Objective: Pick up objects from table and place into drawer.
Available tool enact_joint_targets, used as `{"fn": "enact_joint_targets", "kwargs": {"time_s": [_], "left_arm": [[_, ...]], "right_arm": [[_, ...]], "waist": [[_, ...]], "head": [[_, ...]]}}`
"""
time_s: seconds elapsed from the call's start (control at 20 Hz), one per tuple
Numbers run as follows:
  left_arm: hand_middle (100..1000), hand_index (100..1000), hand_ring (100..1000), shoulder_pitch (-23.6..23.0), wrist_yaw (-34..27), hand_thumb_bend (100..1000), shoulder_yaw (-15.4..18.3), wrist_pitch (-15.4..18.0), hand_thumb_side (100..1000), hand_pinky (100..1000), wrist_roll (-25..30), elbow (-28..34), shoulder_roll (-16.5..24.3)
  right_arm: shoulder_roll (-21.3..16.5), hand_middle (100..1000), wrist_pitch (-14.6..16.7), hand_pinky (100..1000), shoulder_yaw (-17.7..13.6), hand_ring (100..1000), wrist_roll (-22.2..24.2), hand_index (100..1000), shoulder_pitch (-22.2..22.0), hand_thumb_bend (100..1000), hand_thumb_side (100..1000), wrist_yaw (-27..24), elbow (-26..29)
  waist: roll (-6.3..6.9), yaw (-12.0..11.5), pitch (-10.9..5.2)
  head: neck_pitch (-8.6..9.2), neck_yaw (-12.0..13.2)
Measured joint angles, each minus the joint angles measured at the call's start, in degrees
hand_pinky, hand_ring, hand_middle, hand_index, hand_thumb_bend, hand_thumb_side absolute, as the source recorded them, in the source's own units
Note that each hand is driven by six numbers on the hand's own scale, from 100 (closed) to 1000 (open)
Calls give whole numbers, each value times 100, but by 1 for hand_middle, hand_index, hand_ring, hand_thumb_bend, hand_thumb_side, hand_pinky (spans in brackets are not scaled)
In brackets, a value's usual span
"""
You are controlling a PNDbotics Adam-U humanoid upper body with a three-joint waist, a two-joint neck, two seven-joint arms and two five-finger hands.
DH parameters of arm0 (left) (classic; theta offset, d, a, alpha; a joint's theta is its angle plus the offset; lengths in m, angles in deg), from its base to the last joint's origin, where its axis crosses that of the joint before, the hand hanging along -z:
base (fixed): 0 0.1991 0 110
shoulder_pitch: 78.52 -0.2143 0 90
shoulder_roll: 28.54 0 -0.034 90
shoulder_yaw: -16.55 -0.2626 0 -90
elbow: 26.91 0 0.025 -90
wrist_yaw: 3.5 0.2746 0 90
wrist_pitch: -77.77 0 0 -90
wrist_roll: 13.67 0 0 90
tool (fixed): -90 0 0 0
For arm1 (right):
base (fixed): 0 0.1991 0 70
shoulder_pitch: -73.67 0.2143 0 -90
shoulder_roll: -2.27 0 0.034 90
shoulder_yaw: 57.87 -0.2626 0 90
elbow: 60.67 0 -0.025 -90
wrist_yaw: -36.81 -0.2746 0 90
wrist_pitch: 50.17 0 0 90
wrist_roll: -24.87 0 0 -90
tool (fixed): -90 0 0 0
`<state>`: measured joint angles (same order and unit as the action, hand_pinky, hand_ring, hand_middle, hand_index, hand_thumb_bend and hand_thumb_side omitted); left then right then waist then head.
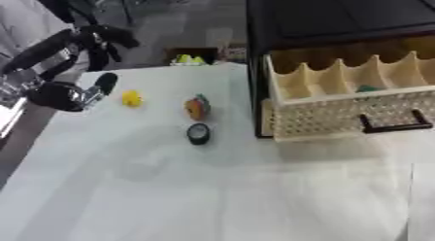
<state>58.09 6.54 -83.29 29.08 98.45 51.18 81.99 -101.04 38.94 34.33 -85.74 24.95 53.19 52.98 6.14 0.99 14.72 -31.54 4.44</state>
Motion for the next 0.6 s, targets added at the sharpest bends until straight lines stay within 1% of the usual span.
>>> {"fn": "enact_joint_targets", "kwargs": {"time_s": [0.05, 0.2, 0.45, 0.6], "left_arm": [[815, 998, 847, 29, 74, 100, -24, -5, 669, 658, 5, -31, -27], [813, 1000, 846, 98, 308, 100, -98, -33, 690, 658, 33, -97, -109], [799, 997, 839, 203, 673, 100, -234, -84, 767, 659, 84, -166, -248], [816, 1000, 850, 269, 909, 100, -287, -113, 771, 672, 113, -259, -333]], "right_arm": [[-3, 334, 5, 100, -8, 337, -1, 658, -1, 1000, 592, -11, 0], [-7, 334, 14, 100, -9, 337, -7, 657, -2, 1000, 593, -40, 0], [-7, 332, 29, 100, -10, 335, 2, 654, -2, 1000, 593, -47, 0], [-7, 331, 31, 100, -10, 335, 6, 654, -3, 1000, 595, -62, 0]], "waist": [[5, 12, 0], [8, 51, 0], [32, 94, 13], [43, 126, 17]], "head": [[8, 2], [12, 5], [12, 22], [12, 38]]}}
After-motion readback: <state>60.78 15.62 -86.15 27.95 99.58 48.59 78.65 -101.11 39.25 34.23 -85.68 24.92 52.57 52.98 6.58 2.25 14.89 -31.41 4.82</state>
